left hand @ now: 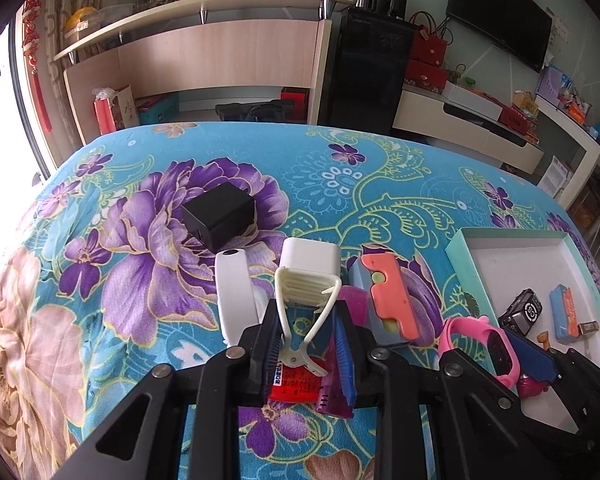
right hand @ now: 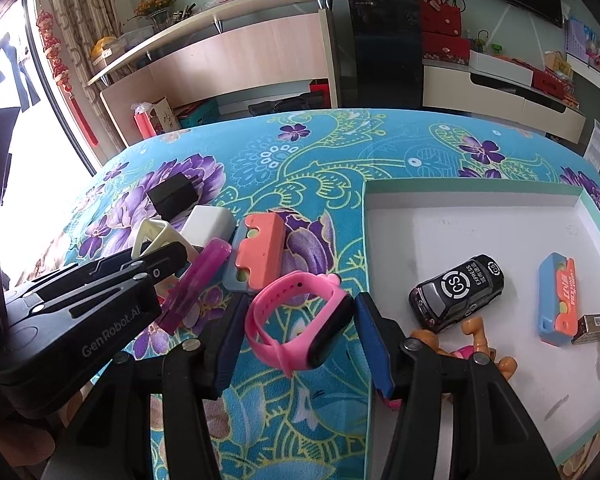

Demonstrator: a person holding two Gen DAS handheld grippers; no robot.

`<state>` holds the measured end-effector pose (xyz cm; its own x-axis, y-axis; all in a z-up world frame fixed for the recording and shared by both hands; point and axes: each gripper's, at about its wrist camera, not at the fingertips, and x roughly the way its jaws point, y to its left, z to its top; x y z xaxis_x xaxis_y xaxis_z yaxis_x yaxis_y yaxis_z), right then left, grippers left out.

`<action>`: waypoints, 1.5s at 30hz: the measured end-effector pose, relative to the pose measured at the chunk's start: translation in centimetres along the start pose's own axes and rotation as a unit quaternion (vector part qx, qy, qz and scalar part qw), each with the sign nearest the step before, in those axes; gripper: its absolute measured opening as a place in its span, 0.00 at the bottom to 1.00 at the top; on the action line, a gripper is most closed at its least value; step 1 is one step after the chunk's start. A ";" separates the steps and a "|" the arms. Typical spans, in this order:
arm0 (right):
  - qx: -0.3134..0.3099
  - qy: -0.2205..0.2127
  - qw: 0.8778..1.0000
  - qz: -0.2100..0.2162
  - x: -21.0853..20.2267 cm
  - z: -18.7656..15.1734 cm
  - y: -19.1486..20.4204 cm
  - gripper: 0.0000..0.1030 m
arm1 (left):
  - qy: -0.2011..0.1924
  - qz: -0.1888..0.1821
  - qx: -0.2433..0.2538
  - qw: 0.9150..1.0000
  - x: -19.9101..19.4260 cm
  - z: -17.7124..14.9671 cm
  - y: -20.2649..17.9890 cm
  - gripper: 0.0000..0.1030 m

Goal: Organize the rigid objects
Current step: 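Lift the white clip holder with the left tool while the right tool lifts the pink watch band, then carry the clip holder and watch band into the white tray while both tools open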

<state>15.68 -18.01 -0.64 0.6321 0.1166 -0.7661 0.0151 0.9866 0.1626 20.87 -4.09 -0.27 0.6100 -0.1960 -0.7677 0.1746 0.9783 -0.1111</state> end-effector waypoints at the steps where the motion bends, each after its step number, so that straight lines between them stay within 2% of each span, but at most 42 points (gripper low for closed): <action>1: 0.000 0.000 1.000 0.000 0.0 0.0 0.0 0.54 | 0.000 0.000 -0.001 1.000 0.0 0.0 0.0 0.26; 5: 0.000 0.000 1.000 0.000 0.0 0.0 0.0 0.54 | 0.000 0.000 -0.002 1.000 0.1 0.0 0.1 0.25; 7: 0.001 -0.002 1.000 0.001 -0.1 0.0 0.0 0.54 | -0.001 -0.001 -0.003 1.000 0.0 0.0 0.1 0.18; 17: 0.001 -0.018 1.000 0.007 -0.9 0.3 0.0 0.54 | -0.016 -0.006 -0.006 1.000 -0.9 0.2 0.1 0.18; 28: 0.019 -0.052 0.998 0.009 -2.5 0.8 -1.0 0.54 | -0.056 -0.004 -0.009 0.998 -3.4 0.9 -0.3 0.18; 32: 0.028 -0.061 0.998 -0.010 -2.8 1.2 -2.2 0.54 | -0.064 -0.007 -0.007 0.998 -4.0 1.1 -1.0 0.18; 35: 0.035 -0.071 0.996 -0.041 -3.2 1.5 -3.7 0.54 | -0.065 -0.010 0.006 0.998 -4.0 1.1 -2.2 0.18; 39: 0.048 -0.089 0.991 -0.084 -4.0 2.2 -6.2 0.54 | -0.055 -0.016 0.031 0.998 -3.5 1.1 -4.7 0.18; 45: 0.092 -0.097 0.983 -0.125 -4.9 2.0 -10.9 0.54 | -0.040 -0.036 0.076 0.996 -3.0 1.2 -9.3 0.18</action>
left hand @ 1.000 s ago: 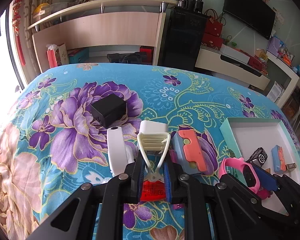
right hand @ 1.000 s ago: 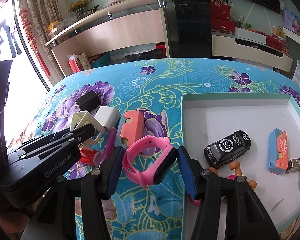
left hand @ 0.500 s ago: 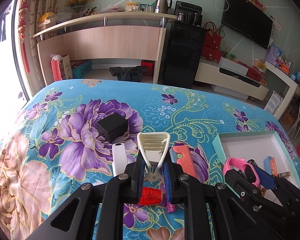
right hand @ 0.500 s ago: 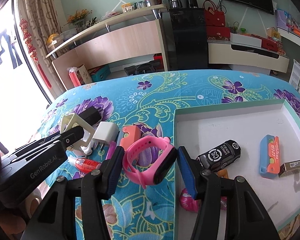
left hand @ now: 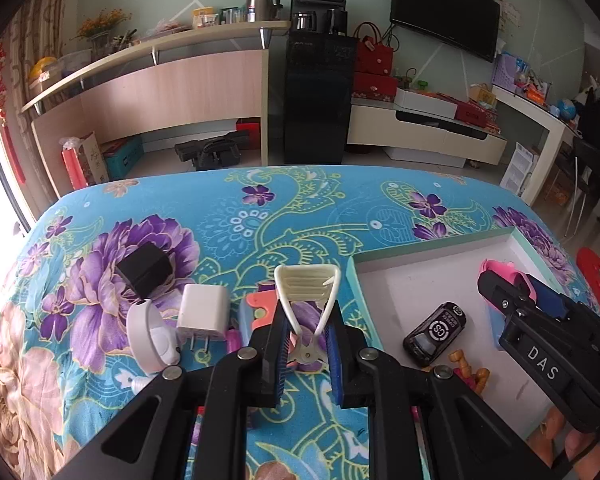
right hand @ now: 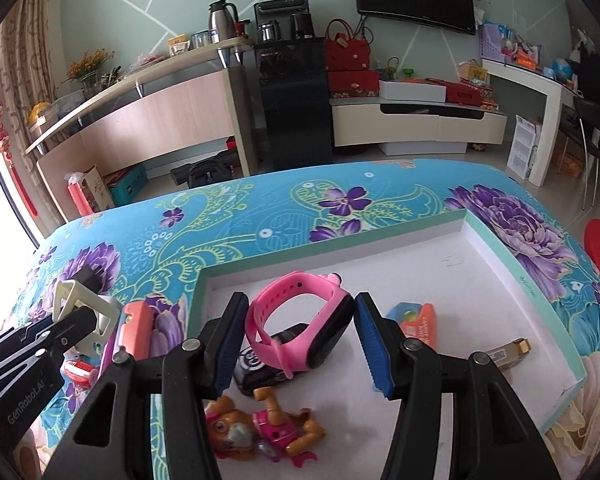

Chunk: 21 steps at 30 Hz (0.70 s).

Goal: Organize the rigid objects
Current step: 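Carry the clip holder and watch band into the white tray while both tools open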

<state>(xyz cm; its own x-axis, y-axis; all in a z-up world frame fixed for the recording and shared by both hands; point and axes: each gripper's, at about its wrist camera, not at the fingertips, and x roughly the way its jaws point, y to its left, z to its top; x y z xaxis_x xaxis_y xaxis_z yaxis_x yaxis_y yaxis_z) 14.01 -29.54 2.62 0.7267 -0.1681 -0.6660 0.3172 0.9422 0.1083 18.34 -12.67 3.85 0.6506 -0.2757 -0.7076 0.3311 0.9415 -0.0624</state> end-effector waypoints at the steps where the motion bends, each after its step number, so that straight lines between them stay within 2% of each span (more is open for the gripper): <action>1: 0.006 -0.002 1.000 -0.008 0.0 0.1 -0.7 0.54 | 0.002 -0.004 0.009 1.000 0.2 0.2 -0.9 0.18; 7: 0.044 -0.010 0.997 -0.068 -0.1 0.4 -5.1 0.54 | 0.014 -0.012 0.078 0.997 1.7 1.2 -6.2 0.18; 11: 0.062 -0.010 0.994 -0.092 -0.3 0.3 -7.1 0.54 | 0.021 -0.010 0.111 0.994 3.0 1.9 -8.8 0.18; 18: 0.079 0.000 0.991 -0.104 0.0 0.1 -8.8 0.54 | 0.049 0.001 0.113 0.992 6.0 2.2 -10.1 0.18; 21: 0.083 0.006 0.991 -0.104 0.3 -0.1 -9.0 0.54 | 0.068 -0.002 0.097 0.993 7.1 2.0 -9.9 0.18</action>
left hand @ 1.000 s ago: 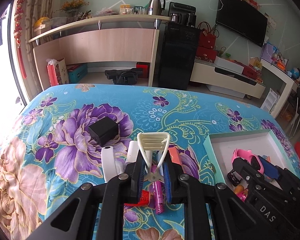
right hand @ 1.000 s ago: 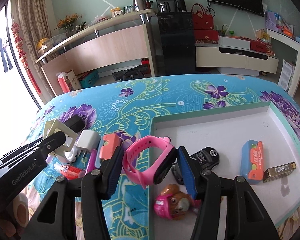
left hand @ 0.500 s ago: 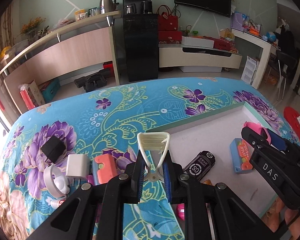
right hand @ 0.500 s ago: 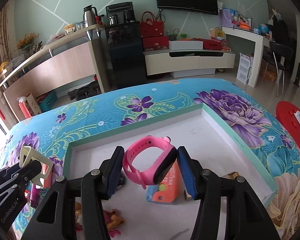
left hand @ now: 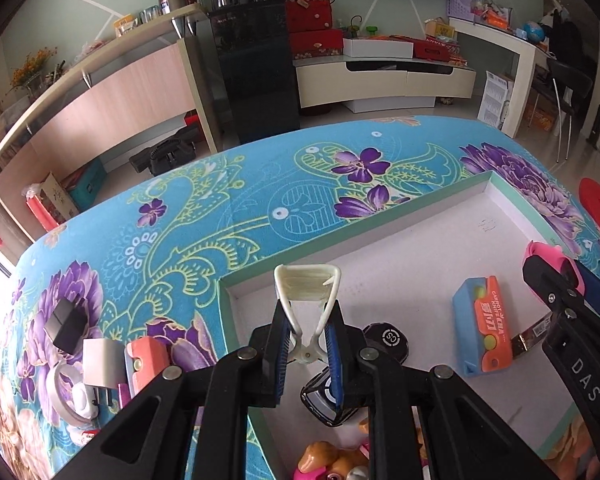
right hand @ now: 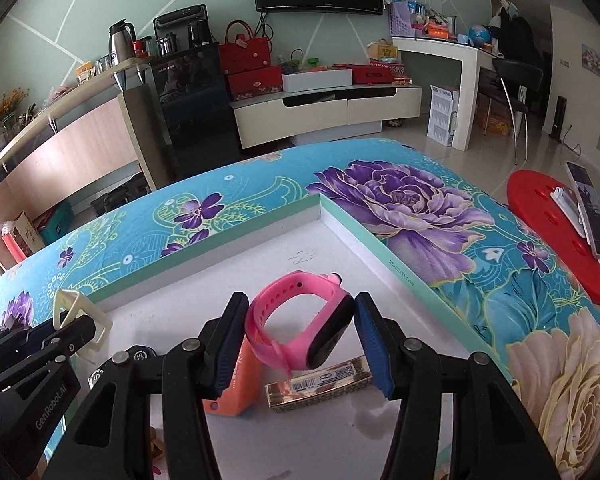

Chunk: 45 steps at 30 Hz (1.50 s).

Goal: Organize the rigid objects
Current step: 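Carry the clip holder and watch band into the white tray while both tools open, then move both open tools back over the remaining items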

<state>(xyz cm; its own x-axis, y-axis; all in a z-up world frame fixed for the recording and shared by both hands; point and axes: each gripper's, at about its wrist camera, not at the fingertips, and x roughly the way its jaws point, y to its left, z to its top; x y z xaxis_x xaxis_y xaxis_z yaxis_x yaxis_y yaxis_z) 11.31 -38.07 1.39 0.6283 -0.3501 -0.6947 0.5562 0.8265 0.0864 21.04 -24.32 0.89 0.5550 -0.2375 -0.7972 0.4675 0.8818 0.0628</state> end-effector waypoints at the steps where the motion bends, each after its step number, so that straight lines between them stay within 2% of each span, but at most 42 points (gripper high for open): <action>1: 0.001 0.003 1.000 -0.001 0.1 0.0 -0.1 0.54 | 0.003 -0.004 -0.006 1.000 0.2 -0.1 0.1 0.18; 9: 0.010 0.023 1.000 -0.005 0.9 -0.3 -0.4 0.55 | 0.013 -0.002 -0.023 1.000 0.3 -0.5 0.3 0.21; 11: 0.010 0.026 1.000 -0.006 1.0 -0.3 -0.4 0.55 | 0.013 -0.008 -0.034 0.999 0.2 -0.7 0.6 0.33; 12: 0.009 0.027 1.000 -0.008 1.0 -0.3 -0.4 0.55 | 0.012 -0.008 -0.038 0.999 0.1 -0.8 0.7 0.57; 13: 0.008 0.027 1.000 -0.008 1.1 -0.3 -0.3 0.55 | 0.009 -0.008 -0.042 0.999 -0.1 -0.8 0.8 0.75; 14: 0.008 0.027 1.000 -0.006 1.0 -0.4 -0.3 0.55 | 0.004 -0.007 -0.046 0.999 -0.3 -0.8 0.9 0.78; 16: 0.009 0.026 1.000 -0.002 1.0 -0.3 -0.3 0.59 | 0.000 -0.006 -0.049 0.999 -0.6 -0.8 1.0 0.78; 18: 0.012 0.023 1.000 0.001 0.8 -0.3 -0.4 0.71 | -0.004 -0.003 -0.053 0.999 -1.0 -0.8 1.3 0.78; 20: 0.013 0.022 1.000 0.005 0.8 -0.2 -0.4 0.73 | -0.008 -0.002 -0.059 0.998 -1.2 -0.8 1.6 0.79; 26: 0.012 0.031 0.999 0.013 1.2 -0.3 -0.3 0.85 | -0.010 0.010 -0.088 0.996 -1.5 -1.2 3.1 0.96; 28: 0.009 0.030 0.999 0.010 1.2 -0.3 -0.2 0.94 | -0.016 0.015 -0.098 0.995 -1.6 -1.4 3.6 1.00; 32: 0.006 0.018 1.000 0.009 0.7 -0.2 0.0 0.94 | -0.025 0.024 -0.111 0.993 -1.8 -1.8 4.6 1.00; 36: 0.009 0.014 1.000 0.009 0.6 -0.1 0.1 0.94 | -0.017 0.021 -0.132 0.991 -2.0 -2.3 5.7 1.00; 41: 0.013 0.008 0.999 0.028 -0.3 0.2 0.7 0.94 | -0.003 0.035 -0.163 0.986 -2.6 -3.4 7.7 1.00; 45: 0.001 -0.004 0.999 0.046 -1.3 0.4 2.3 0.94 | -0.007 0.052 -0.192 0.980 -3.8 -4.3 10.1 1.00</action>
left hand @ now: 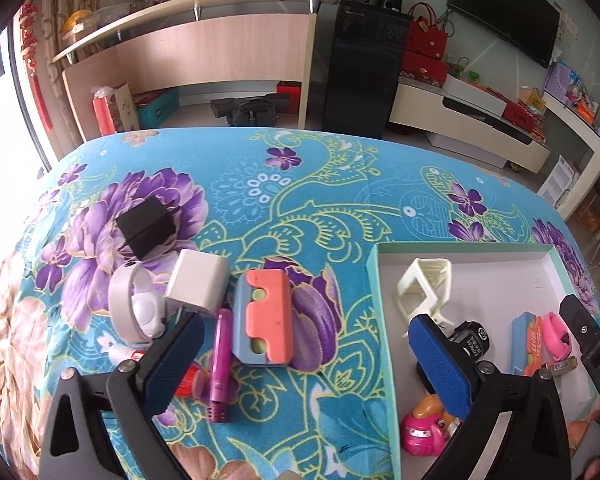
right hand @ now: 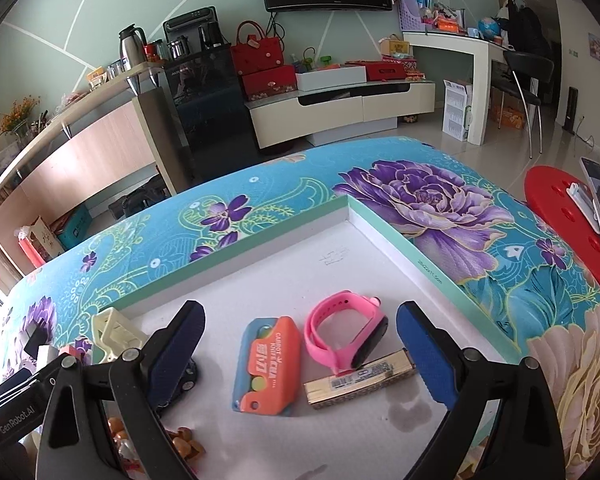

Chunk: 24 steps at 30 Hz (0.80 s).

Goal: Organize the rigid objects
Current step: 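Move both open tools back over the remaining items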

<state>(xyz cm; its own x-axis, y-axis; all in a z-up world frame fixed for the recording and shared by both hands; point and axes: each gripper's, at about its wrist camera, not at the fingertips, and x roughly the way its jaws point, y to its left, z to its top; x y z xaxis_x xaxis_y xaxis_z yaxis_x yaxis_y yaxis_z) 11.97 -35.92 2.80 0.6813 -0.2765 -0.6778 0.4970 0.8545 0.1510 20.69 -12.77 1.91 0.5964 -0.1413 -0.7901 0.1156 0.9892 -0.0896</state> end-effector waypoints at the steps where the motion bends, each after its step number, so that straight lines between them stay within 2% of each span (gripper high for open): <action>1: -0.004 -0.002 1.000 0.007 -0.2 0.0 0.6 0.94 | -0.004 0.007 -0.008 1.000 -0.3 0.1 0.7 1.00; 8: -0.053 -0.022 0.997 0.058 -1.7 -0.5 5.9 0.94 | -0.036 0.052 -0.059 0.996 -2.7 0.7 6.1 1.00; 14: -0.094 -0.036 0.990 0.101 -2.7 -1.5 9.8 0.94 | -0.048 0.084 -0.104 0.990 -4.1 0.6 10.7 1.00; 19: -0.131 -0.012 0.983 0.129 -2.1 -2.9 13.0 0.94 | -0.037 0.102 -0.142 0.984 -4.0 -0.2 14.0 1.00; 24: -0.170 0.015 0.974 0.149 -1.6 -4.8 16.3 0.94 | -0.009 0.099 -0.167 0.981 -3.0 -1.3 16.2 1.00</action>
<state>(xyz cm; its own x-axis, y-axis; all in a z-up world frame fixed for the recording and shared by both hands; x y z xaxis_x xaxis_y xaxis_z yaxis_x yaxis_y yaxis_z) 16.45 -19.44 2.90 0.7493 0.0150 -0.6620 0.0692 0.9925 0.1008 19.70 3.76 2.03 0.5958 0.0569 -0.8011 -0.2680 0.9544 -0.1316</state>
